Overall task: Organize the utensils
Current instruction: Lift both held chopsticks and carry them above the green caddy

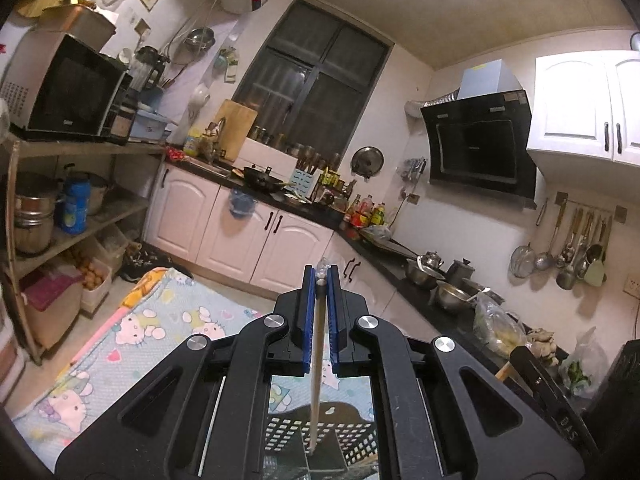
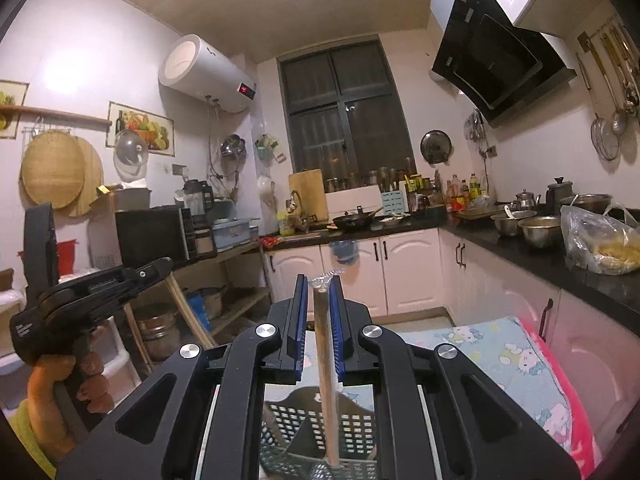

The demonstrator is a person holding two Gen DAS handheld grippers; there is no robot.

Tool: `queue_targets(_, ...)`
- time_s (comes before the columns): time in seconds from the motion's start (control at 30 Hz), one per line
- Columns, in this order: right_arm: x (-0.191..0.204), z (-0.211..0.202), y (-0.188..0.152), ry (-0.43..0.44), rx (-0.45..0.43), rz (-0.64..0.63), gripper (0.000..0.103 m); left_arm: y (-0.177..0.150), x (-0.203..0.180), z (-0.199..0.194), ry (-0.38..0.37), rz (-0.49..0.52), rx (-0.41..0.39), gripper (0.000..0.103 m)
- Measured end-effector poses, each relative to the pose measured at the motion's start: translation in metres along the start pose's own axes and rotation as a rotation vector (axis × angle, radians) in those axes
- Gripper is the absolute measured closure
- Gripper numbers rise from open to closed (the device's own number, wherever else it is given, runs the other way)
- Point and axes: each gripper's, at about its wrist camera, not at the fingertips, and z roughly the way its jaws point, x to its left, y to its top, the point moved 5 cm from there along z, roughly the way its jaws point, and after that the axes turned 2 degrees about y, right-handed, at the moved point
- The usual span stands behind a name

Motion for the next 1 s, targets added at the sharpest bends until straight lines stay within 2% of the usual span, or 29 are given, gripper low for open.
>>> queue_targets(0.5, -0.026, 0.045, -0.031, -0.054, 0.009, 0.019, 0.092, -0.061, 0.016, 0.035, 0.028, 0.038, 0.065, 0.101)
queue_targets(1.0, -0.032, 0.066, -0.08, -0.11, 0.07, 0.055, 0.092, -0.108, 0.036, 0.049, -0.001, 0.021, 0.182, 0.101)
